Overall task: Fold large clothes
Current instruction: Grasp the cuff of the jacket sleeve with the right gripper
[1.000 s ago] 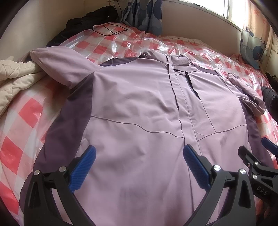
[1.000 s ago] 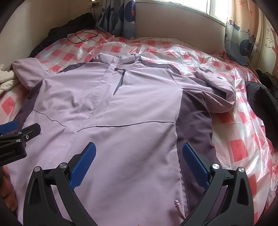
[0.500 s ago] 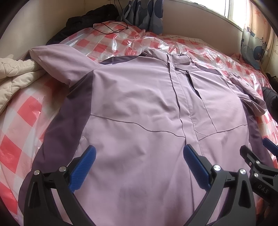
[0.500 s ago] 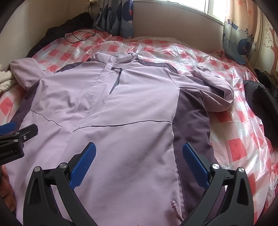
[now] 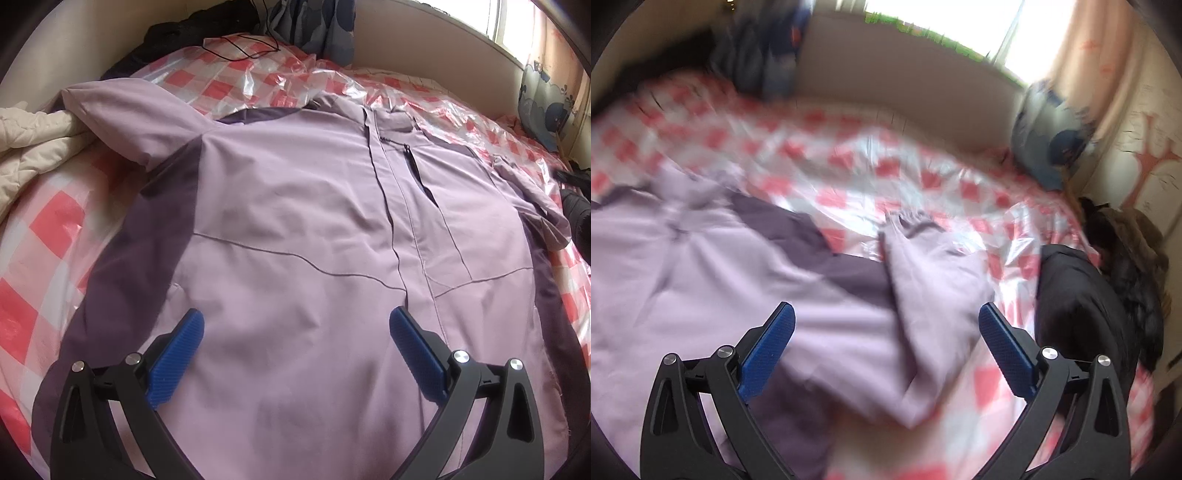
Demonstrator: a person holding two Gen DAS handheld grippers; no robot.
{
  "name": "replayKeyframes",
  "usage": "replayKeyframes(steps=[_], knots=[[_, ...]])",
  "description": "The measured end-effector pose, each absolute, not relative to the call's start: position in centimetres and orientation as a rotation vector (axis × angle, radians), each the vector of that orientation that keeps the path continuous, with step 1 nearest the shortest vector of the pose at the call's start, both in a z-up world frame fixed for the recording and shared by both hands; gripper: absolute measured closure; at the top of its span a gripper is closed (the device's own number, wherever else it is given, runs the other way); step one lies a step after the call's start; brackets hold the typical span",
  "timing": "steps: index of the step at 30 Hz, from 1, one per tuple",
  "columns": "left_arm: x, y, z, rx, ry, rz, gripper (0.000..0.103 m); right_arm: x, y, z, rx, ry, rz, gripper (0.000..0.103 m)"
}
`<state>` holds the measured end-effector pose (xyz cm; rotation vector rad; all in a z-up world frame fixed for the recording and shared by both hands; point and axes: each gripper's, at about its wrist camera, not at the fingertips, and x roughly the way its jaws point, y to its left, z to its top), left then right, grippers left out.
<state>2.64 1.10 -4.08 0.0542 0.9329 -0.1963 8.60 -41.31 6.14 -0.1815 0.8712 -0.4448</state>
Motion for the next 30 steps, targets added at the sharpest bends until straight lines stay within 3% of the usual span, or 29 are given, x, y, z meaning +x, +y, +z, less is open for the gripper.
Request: replayKeyframes(steps=[7, 9, 11, 14, 17, 22, 25, 28, 30], knots=[[3.0, 0.9, -5.0, 0.073, 0.965, -0.194, 0.007, 22.0, -47.8, -1.1, -0.417, 1.131, -0.602, 0.007], [3.0, 0.7, -5.4, 0.086, 0.973, -0.193, 0.007, 23.2, -50.1, -3.3, -0.369, 1.203, -0.594, 0.013], [3.0, 0.4, -5.7, 0.102, 0.981, -0.191, 0.007, 23.2, -52.5, -4.5, -0.227, 1.268, -0.524, 0.071], [2.9, 0.1, -5.9, 0.123, 0.980, -0.190, 0.007, 21.7, -56.6, -3.3, 0.010, 1.208, -0.480, 0.088], [2.9, 0.1, -5.8, 0.129, 0.977, -0.193, 0.007, 17.1, -59.9, 2.3, 0.170, 0.992, -0.449, 0.090], [2.9, 0.4, -5.6, 0.111, 0.971, -0.189, 0.007, 0.8, -67.7, 12.3, 0.534, 0.528, -0.434, 0.090], [2.9, 0.5, -5.6, 0.100, 0.975, -0.188, 0.007, -6.6, -72.6, 10.7, 0.763, 0.430, -0.483, 0.087], [3.0, 0.7, -5.6, 0.091, 0.975, -0.191, 0.007, -10.8, -75.6, 5.4, 0.993, 0.494, -0.486, 0.068], [3.1, 0.9, -5.5, 0.084, 0.975, -0.193, 0.007, -12.8, -75.9, 3.8, 1.097, 0.440, -0.441, 0.057]])
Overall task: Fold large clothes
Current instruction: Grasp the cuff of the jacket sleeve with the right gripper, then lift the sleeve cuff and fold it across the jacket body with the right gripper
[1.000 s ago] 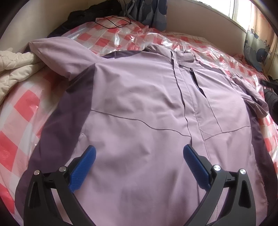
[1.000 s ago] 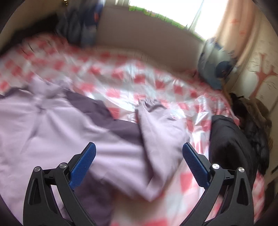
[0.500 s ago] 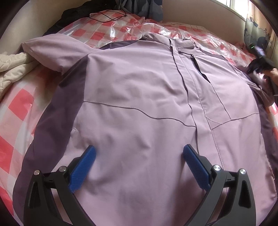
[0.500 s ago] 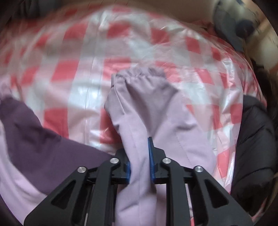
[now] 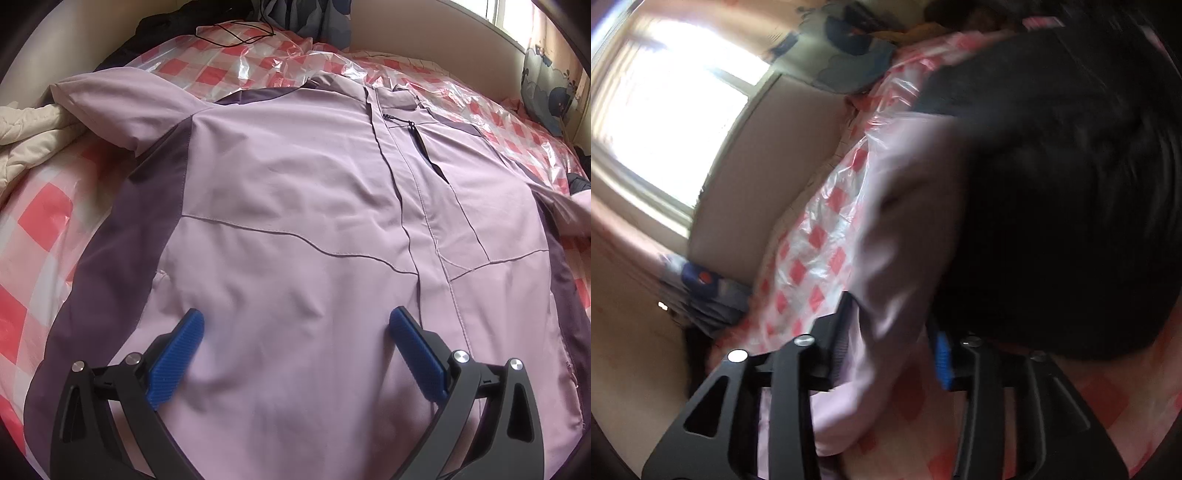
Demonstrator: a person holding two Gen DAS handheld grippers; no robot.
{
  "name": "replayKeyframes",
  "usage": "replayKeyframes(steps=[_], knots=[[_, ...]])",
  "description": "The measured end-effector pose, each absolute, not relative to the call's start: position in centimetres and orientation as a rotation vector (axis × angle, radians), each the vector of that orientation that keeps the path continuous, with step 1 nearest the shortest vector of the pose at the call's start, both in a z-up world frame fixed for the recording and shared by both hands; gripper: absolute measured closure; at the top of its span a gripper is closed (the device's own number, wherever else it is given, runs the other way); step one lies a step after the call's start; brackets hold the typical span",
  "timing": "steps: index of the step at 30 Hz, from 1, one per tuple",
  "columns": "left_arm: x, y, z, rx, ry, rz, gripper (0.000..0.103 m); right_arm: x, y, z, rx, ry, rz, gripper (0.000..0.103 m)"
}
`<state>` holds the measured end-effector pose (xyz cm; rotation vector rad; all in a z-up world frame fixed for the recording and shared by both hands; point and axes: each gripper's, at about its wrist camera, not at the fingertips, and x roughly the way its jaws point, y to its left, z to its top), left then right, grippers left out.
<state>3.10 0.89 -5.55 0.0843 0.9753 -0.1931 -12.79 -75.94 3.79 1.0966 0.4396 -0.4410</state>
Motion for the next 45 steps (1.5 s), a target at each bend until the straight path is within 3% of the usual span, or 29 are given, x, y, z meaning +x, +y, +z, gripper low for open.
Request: replayKeyframes(steps=[2, 5, 9, 10, 12, 13, 25, 35, 39, 45], knots=[[3.2, 1.0, -5.5, 0.081, 0.975, -0.192, 0.007, -13.8, -76.3, 3.3, 1.129, 0.373, -0.413, 0.045], [3.2, 0.9, -5.7, 0.086, 0.978, -0.191, 0.007, -14.0, -77.3, 3.6, 1.185, 0.285, -0.354, 0.039], [3.2, 0.8, -5.7, 0.100, 0.974, -0.192, 0.007, -12.6, -78.5, 5.1, 1.146, 0.258, -0.332, 0.039], [3.2, 0.8, -5.7, 0.100, 0.973, -0.192, 0.007, -11.7, -78.5, 5.3, 1.117, 0.280, -0.333, 0.041], [3.2, 0.7, -5.6, 0.100, 0.974, -0.192, 0.007, -10.2, -79.2, 5.3, 1.081, 0.353, -0.361, 0.078], [3.2, 0.7, -5.7, 0.099, 0.974, -0.192, 0.007, -9.6, -79.4, 5.3, 1.085, 0.373, -0.375, 0.089], [3.3, 3.2, -2.7, 0.027, 0.903, -0.155, 0.007, -4.7, -68.8, 15.2, 0.887, 0.238, -0.275, 0.092], [3.6, 10.3, 1.3, -0.055, 0.827, -0.057, 0.007, 10.3, -46.1, 26.2, 0.666, 0.241, 0.082, 0.092], [3.6, 13.2, 1.8, -0.105, 0.832, -0.036, 0.007, 14.7, -37.6, 26.5, 0.618, 0.287, 0.195, 0.093], [3.5, 16.3, 2.3, -0.167, 0.831, -0.002, 0.007, 19.9, -27.3, 22.6, 0.540, 0.411, 0.286, 0.092]])
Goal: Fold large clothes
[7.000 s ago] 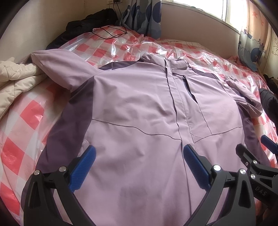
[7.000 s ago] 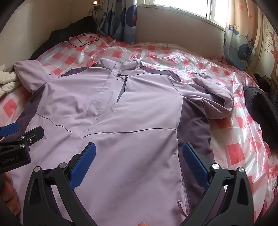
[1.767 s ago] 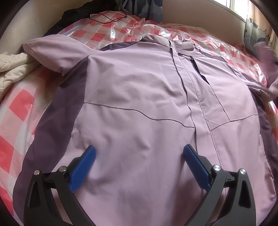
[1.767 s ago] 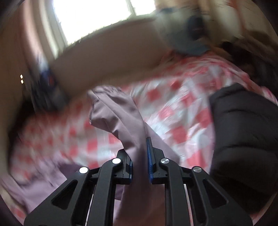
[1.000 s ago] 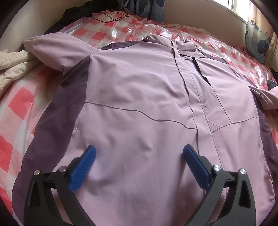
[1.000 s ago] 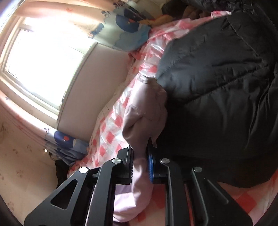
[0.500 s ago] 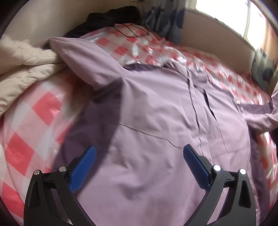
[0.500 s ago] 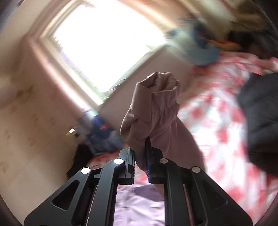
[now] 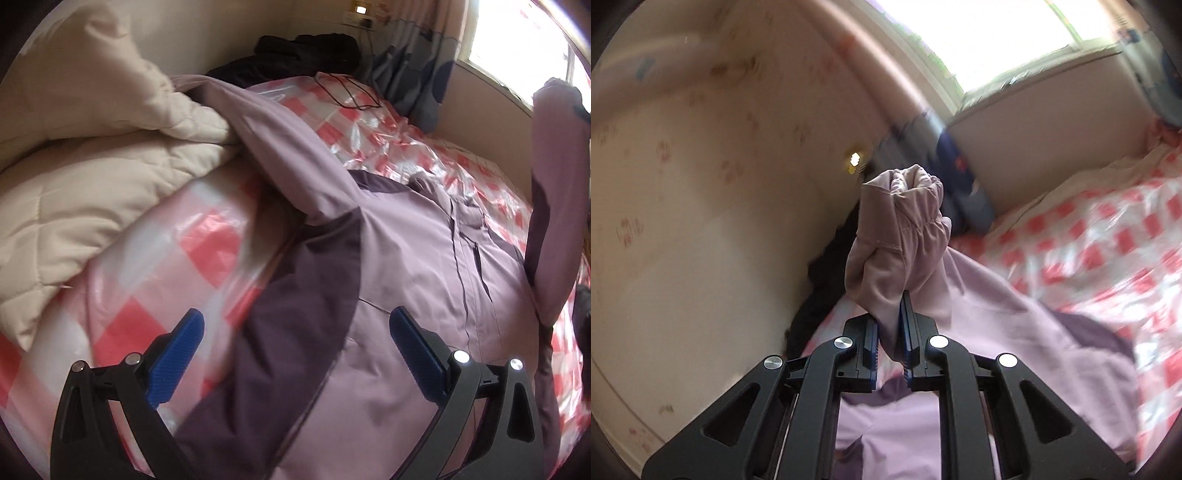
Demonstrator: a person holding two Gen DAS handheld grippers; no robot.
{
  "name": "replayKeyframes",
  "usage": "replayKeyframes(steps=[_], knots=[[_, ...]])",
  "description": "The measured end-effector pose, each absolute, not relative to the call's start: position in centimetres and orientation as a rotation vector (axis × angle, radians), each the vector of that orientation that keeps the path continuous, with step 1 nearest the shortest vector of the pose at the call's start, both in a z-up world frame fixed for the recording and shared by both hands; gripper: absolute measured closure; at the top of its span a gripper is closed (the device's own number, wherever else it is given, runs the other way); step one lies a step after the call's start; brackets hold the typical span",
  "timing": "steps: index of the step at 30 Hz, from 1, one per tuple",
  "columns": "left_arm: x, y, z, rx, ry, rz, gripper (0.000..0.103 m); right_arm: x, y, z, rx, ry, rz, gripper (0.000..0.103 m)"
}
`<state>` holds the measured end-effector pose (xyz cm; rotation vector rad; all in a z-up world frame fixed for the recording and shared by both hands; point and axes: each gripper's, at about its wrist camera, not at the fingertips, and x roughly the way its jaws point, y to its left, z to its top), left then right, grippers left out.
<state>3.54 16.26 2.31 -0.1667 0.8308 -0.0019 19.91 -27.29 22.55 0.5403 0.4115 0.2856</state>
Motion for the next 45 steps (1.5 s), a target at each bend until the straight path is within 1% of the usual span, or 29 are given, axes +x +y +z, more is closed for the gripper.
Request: replayKeyframes(steps=[4, 8, 11, 14, 16, 18, 19, 21, 22, 23, 25, 27, 30, 32, 33, 34, 35, 36, 37, 38, 41, 42, 43, 45], knots=[[3.5, 17.3, 2.7, -0.186, 0.822, 0.009, 0.007, 21.5, -22.3, 17.2, 0.532, 0.498, 0.322, 0.093], [3.5, 17.8, 2.7, -0.199, 0.823, 0.013, 0.007, 23.5, -16.9, 10.1, 0.477, 0.623, 0.343, 0.092], [3.7, 17.8, 2.8, -0.198, 0.825, 0.009, 0.007, 23.3, -14.0, 5.6, 0.437, 0.718, 0.363, 0.092], [3.7, 17.7, 2.8, -0.196, 0.825, 0.004, 0.007, 24.3, -11.4, 0.0, 0.389, 0.888, 0.362, 0.086], [3.7, 17.6, 2.8, -0.194, 0.827, 0.002, 0.007, 24.2, -10.5, -2.7, 0.393, 0.989, 0.364, 0.085], [3.7, 17.4, 2.7, -0.194, 0.831, -0.001, 0.007, 23.6, -10.5, -3.1, 0.394, 1.009, 0.384, 0.084], [3.8, 17.3, 2.6, -0.194, 0.833, -0.002, 0.007, 22.9, -10.5, -2.7, 0.393, 1.003, 0.399, 0.079], [3.9, 17.1, 2.6, -0.197, 0.836, -0.003, 0.007, 21.9, -11.3, -1.6, 0.412, 0.978, 0.464, 0.045], [4.0, 16.9, 2.5, -0.197, 0.838, -0.005, 0.007, 21.3, -11.9, -0.8, 0.419, 0.959, 0.495, 0.018], [4.1, 16.6, 2.4, -0.194, 0.841, -0.007, 0.007, 20.7, -12.2, 0.0, 0.388, 0.938, 0.497, 0.012], [4.3, 16.1, 2.2, -0.184, 0.847, -0.010, 0.007, 19.9, -12.6, 2.1, 0.334, 0.922, 0.525, 0.013], [4.4, 15.5, 2.0, -0.171, 0.852, -0.013, 0.007, 18.5, -14.2, 4.6, 0.357, 0.839, 0.510, 0.013], [4.5, 14.8, 1.8, -0.156, 0.853, -0.020, 0.007, 16.7, -18.8, 5.7, 0.406, 0.756, 0.351, 0.013], [4.6, 14.6, 1.8, -0.156, 0.853, -0.019, 0.007, 15.0, -22.4, 4.9, 0.456, 0.725, 0.238, 0.013], [4.7, 14.4, 1.7, -0.159, 0.854, -0.020, 0.007, 14.2, -24.8, 3.6, 0.480, 0.730, 0.154, 0.013], [4.8, 14.2, 1.5, -0.160, 0.856, -0.022, 0.007, 14.2, -26.7, 2.0, 0.499, 0.772, 0.086, 0.012], [5.0, 13.7, 1.3, -0.154, 0.862, -0.029, 0.007, 14.9, -28.2, -0.5, 0.527, 0.859, 0.047, 0.013], [5.1, 13.4, 1.1, -0.146, 0.865, -0.034, 0.007, 15.8, -29.6, -3.7, 0.575, 0.978, 0.061, 0.015], [5.2, 12.8, 1.0, -0.134, 0.866, -0.040, 0.007, 15.8, -30.5, -5.1, 0.608, 1.011, 0.071, 0.024], [5.2, 12.5, 1.0, -0.127, 0.863, -0.042, 0.007, 15.0, -30.9, -4.5, 0.623, 0.974, 0.074, 0.025], [4.4, 11.8, 2.6, -0.125, 0.804, -0.056, 0.007, 12.1, -29.7, -1.1, 0.579, 0.876, 0.146, 0.024], [3.7, 11.7, 4.1, -0.126, 0.749, -0.077, 0.007, 10.0, -28.7, 0.1, 0.553, 0.852, 0.191, 0.023], [3.5, 11.8, 5.3, -0.129, 0.717, -0.090, 0.007, 7.7, -27.9, 0.8, 0.543, 0.844, 0.234, 0.019], [4.3, 12.0, 9.2, -0.123, 0.649, -0.105, 0.007, 4.0, -26.8, 1.1, 0.537, 0.841, 0.290, 0.017]])
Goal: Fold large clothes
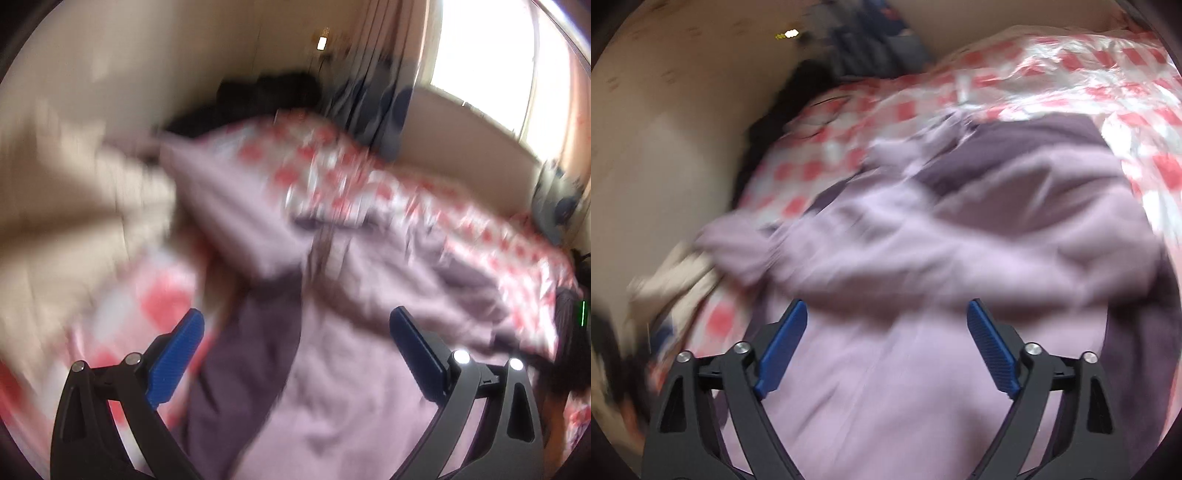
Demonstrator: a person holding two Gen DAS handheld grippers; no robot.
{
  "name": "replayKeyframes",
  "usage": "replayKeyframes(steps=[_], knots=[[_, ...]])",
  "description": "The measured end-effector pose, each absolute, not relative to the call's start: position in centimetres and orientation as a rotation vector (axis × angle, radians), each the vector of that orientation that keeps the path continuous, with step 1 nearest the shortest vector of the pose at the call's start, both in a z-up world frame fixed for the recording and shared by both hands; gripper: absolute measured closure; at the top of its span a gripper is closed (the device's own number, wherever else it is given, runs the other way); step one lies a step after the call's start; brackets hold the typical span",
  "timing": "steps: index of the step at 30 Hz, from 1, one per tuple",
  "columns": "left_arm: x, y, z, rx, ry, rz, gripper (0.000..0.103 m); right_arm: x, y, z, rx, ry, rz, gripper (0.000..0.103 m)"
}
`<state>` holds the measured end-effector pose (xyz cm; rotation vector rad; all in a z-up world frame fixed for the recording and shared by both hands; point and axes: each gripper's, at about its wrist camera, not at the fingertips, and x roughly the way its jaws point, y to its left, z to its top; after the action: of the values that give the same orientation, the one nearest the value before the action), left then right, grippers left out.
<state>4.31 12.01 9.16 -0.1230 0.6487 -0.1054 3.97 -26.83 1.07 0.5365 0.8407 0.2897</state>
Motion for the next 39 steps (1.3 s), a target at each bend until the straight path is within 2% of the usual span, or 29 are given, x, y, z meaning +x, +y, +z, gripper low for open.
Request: replayKeyframes(steps=[3, 7, 9, 12, 14, 17, 21, 28, 30, 32, 33, 34, 35, 37, 39], knots=[[9.6, 12.8, 16.1, -0.117, 0.617, -0.131, 0.007, -0.3, -26.1, -0.2, 0.550, 0.845, 0.317, 0.016], [21.4, 17.4, 20.1, -0.240, 0.768, -0.118, 0.007, -1.1, -28.0, -3.7, 0.726, 0.877, 0.318, 0.016], [27.4, 22.2, 19.1, -0.293, 0.860, -0.035, 0.007, -0.7, -28.7, -4.6, 0.795, 0.876, 0.331, 0.016], [31.4, 31.3, 15.1, -0.399, 1.003, 0.200, 0.007, -0.9, -29.2, -4.6, 0.811, 0.864, 0.343, 0.016], [30.5, 36.8, 13.5, -0.567, 0.961, 0.204, 0.007, -0.8, -29.2, -4.8, 0.813, 0.863, 0.342, 0.016], [29.8, 40.8, 12.2, -0.631, 0.938, 0.224, 0.007, -0.9, -29.0, -4.8, 0.790, 0.864, 0.336, 0.016], [30.5, 42.0, 11.9, -0.700, 0.919, 0.248, 0.007, -0.8, -28.3, -5.2, 0.745, 0.868, 0.323, 0.016], [34.9, 39.8, 9.6, -0.641, 0.980, 0.323, 0.007, -0.8, -27.7, -5.3, 0.702, 0.864, 0.320, 0.014], [34.9, 40.0, 8.3, -0.674, 0.970, 0.325, 0.015, -0.9, -27.9, -5.3, 0.710, 0.862, 0.323, 0.014], [34.3, 40.4, 7.4, -0.731, 0.938, 0.310, 0.040, -0.8, -27.9, -5.3, 0.714, 0.861, 0.324, 0.014], [33.9, 40.6, 7.2, -0.763, 0.914, 0.288, 0.048, -0.8, -27.9, -5.3, 0.714, 0.861, 0.323, 0.014], [33.6, 40.6, 7.2, -0.778, 0.888, 0.263, 0.062, -0.8, -27.9, -5.2, 0.715, 0.860, 0.323, 0.014], [33.0, 40.4, 7.6, -0.787, 0.855, 0.233, 0.071, -0.8, -27.9, -5.1, 0.713, 0.860, 0.322, 0.014], [32.2, 39.8, 8.7, -0.790, 0.782, 0.185, 0.075, -0.8, -27.9, -5.0, 0.705, 0.862, 0.318, 0.014], [30.9, 38.7, 10.7, -0.774, 0.694, 0.128, 0.076, -0.8, -27.8, -4.8, 0.699, 0.860, 0.316, 0.014]])
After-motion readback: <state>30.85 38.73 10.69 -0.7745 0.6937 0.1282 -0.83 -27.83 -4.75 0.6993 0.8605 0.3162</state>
